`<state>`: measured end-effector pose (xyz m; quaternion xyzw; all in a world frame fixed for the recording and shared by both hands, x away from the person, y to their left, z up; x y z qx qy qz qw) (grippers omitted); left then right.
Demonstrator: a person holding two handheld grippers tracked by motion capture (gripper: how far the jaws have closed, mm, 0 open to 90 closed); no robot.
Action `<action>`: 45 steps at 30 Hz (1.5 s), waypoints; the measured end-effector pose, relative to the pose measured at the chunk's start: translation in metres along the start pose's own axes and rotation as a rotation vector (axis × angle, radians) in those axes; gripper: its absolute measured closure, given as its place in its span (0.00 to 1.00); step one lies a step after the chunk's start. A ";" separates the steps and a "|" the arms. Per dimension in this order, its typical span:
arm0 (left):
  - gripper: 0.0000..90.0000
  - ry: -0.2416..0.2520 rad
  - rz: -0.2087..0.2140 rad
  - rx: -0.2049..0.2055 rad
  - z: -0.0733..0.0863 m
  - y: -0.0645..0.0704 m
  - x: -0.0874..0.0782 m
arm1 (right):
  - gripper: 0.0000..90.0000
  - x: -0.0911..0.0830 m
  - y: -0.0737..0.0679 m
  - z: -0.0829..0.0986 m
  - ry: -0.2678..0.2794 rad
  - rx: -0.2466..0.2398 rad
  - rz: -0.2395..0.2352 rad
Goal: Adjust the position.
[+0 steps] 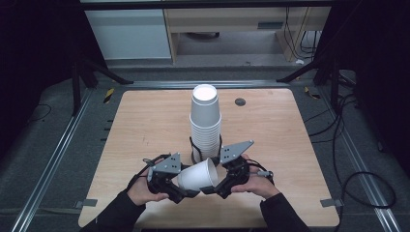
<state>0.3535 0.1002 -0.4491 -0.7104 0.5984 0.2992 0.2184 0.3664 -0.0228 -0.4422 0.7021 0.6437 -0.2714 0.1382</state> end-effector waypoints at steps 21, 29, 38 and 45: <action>0.14 -0.106 -0.005 -0.003 0.011 -0.005 0.000 | 0.09 -0.004 0.005 0.010 -0.124 -0.039 0.090; 0.13 -0.201 -0.020 0.019 0.018 -0.002 0.021 | 0.09 0.014 0.004 0.016 -0.210 -0.055 0.100; 0.22 -0.229 -0.036 0.017 0.020 -0.002 0.027 | 0.08 0.022 0.002 0.016 -0.221 -0.056 0.080; 0.25 -0.227 -0.039 0.024 0.020 -0.002 0.026 | 0.08 0.022 0.001 0.016 -0.213 -0.052 0.072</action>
Point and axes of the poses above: each handheld gripper's, and its own axes: x roughly forward along the jaws, z roughly out of its underside, y roughly to its right, the point moved 7 cm from there along x, roughly forward along the jaws, and after that the axes turned 7 degrees about -y, right-handed, at the moved point
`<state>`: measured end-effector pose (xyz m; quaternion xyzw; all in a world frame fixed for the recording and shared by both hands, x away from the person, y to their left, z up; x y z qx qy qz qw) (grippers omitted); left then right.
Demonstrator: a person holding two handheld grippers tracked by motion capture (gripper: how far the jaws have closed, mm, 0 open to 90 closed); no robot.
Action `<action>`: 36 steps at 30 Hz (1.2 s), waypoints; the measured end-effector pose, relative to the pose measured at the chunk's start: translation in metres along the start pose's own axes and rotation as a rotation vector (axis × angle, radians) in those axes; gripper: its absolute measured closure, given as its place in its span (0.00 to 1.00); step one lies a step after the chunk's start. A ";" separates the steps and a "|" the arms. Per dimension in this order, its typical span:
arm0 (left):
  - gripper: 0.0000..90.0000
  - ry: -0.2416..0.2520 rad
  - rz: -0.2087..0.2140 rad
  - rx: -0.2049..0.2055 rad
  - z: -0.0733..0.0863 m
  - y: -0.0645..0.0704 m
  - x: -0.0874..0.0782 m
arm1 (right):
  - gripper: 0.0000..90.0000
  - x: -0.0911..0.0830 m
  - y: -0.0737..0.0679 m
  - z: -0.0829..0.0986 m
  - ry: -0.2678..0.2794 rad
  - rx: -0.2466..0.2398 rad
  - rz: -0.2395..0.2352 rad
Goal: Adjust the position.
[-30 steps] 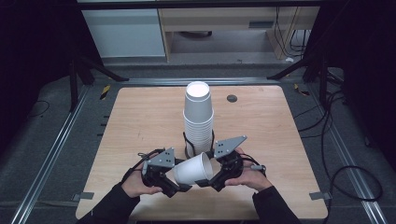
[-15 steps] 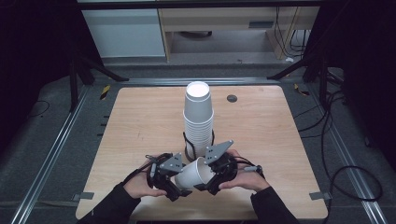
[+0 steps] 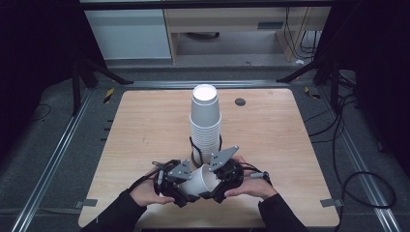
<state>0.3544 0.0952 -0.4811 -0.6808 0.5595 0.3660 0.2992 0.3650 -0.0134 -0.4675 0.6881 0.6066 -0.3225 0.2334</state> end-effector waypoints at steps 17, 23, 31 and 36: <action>0.24 0.090 -0.017 -0.042 0.001 -0.011 -0.022 | 0.04 -0.028 0.007 -0.009 0.159 0.064 0.012; 0.25 0.158 -0.038 -0.075 0.001 -0.017 -0.035 | 0.04 -0.037 0.010 -0.009 0.199 0.081 0.016; 0.25 0.245 -0.058 -0.104 -0.003 -0.020 -0.047 | 0.04 -0.038 0.010 -0.010 0.217 0.086 0.007; 0.24 0.253 -0.058 -0.092 -0.008 -0.016 -0.045 | 0.04 -0.037 0.007 -0.013 0.237 0.087 -0.013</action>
Point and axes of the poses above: each handheld gripper's, and its own axes: x roughly forward along the jaws, z roughly out of its underside, y roughly to its right, the point moved 7 cm from there along x, roughly forward along the jaws, and after that the axes turned 7 degrees about -y, right-handed, at the moved point
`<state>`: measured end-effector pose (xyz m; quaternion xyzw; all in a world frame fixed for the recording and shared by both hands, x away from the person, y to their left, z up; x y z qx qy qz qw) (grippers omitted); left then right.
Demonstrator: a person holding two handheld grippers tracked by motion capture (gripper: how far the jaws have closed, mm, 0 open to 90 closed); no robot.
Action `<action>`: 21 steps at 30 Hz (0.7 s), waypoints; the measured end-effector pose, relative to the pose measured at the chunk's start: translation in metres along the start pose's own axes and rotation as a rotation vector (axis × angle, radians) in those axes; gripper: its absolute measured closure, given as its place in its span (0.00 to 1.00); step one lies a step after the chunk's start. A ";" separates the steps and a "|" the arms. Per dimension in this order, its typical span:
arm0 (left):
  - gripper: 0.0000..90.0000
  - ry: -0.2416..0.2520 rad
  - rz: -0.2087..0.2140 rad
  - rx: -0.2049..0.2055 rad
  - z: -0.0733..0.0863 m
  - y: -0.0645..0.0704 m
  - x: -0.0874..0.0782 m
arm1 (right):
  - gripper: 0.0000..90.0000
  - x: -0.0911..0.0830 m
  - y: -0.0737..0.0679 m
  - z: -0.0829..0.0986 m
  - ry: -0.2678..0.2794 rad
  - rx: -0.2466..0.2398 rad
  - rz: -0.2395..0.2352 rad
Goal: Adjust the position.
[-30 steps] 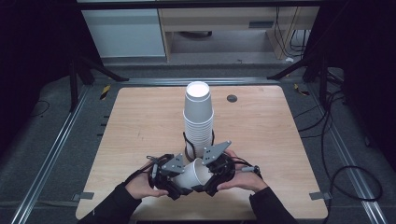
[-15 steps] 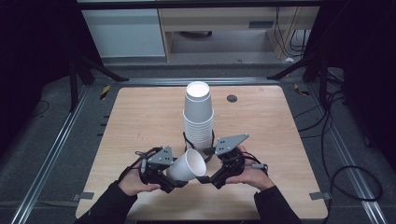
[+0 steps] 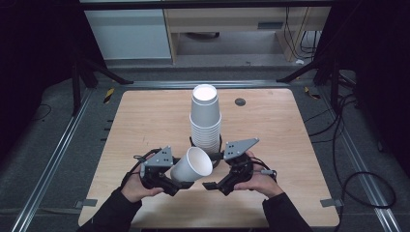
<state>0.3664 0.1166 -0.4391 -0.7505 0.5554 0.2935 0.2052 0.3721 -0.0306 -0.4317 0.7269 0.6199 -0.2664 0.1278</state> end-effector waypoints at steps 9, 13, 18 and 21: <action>0.24 -0.008 0.012 0.028 -0.005 0.013 0.015 | 0.04 0.005 -0.005 -0.004 0.020 0.001 -0.030; 0.24 -0.021 0.020 0.037 -0.005 0.017 0.020 | 0.04 0.007 -0.005 -0.004 0.019 0.004 -0.029; 0.24 -0.024 0.021 0.040 -0.006 0.019 0.021 | 0.06 0.011 -0.005 -0.003 0.018 0.004 -0.034; 0.24 -0.026 0.020 0.039 -0.005 0.019 0.022 | 0.07 0.011 -0.005 -0.002 0.015 0.004 -0.027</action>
Point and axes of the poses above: each handheld gripper's, and its own axes: x roughly forward along the jaws, z roughly out of its underside, y roughly to its right, the point moved 7 cm from there along x, roughly forward along the jaws, and after that the axes turned 7 degrees about -y, right-handed, at the moved point
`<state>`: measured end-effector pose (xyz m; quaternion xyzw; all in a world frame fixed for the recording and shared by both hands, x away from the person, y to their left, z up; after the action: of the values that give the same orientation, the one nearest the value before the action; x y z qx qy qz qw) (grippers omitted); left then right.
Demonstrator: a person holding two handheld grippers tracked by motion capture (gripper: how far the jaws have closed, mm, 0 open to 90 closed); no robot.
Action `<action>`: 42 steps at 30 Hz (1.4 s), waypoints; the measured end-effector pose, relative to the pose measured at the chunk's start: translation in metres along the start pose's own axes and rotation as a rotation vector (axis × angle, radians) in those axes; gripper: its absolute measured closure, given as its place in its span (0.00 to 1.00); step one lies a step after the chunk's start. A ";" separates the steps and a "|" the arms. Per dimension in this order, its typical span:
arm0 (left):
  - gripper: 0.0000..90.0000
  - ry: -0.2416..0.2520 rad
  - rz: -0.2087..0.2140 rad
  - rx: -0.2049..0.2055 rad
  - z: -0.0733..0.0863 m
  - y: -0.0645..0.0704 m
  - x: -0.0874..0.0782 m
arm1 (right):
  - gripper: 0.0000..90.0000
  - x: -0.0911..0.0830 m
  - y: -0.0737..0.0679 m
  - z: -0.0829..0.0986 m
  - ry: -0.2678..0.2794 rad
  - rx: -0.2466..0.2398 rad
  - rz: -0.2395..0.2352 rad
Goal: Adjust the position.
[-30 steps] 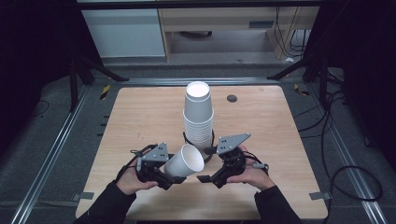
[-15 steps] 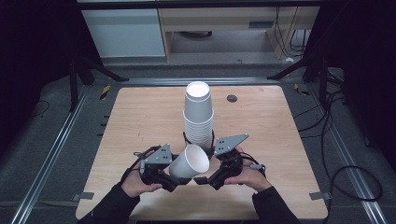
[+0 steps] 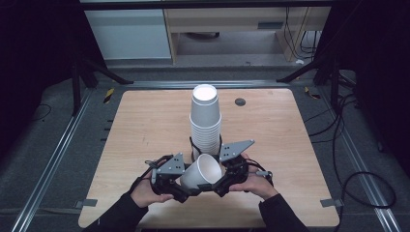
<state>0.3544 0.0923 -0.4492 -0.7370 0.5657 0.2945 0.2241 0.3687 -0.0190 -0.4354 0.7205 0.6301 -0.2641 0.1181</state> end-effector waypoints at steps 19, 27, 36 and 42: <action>0.23 0.007 -0.003 0.004 -0.001 0.000 0.000 | 0.10 -0.003 -0.001 0.000 -0.005 0.000 0.005; 0.19 -0.011 0.003 -0.015 0.005 -0.003 0.001 | 0.10 -0.018 0.002 -0.003 0.016 -0.004 0.040; 0.18 -0.035 -0.024 -0.038 0.016 -0.010 -0.007 | 0.10 -0.033 0.006 -0.002 0.023 -0.010 0.092; 0.18 -0.027 -0.060 -0.087 0.026 -0.023 -0.017 | 0.10 -0.040 0.009 -0.001 0.032 -0.001 0.115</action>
<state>0.3688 0.1270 -0.4563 -0.7585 0.5271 0.3218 0.2081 0.3751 -0.0542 -0.4147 0.7598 0.5895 -0.2451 0.1233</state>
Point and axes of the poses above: each handheld gripper's, and its own axes: x roughly forward along the jaws, z roughly out of its underside, y roughly to its right, the point moved 7 cm from there along x, roughly forward along the jaws, and after that the axes turned 7 degrees about -y, right-handed, at the moved point
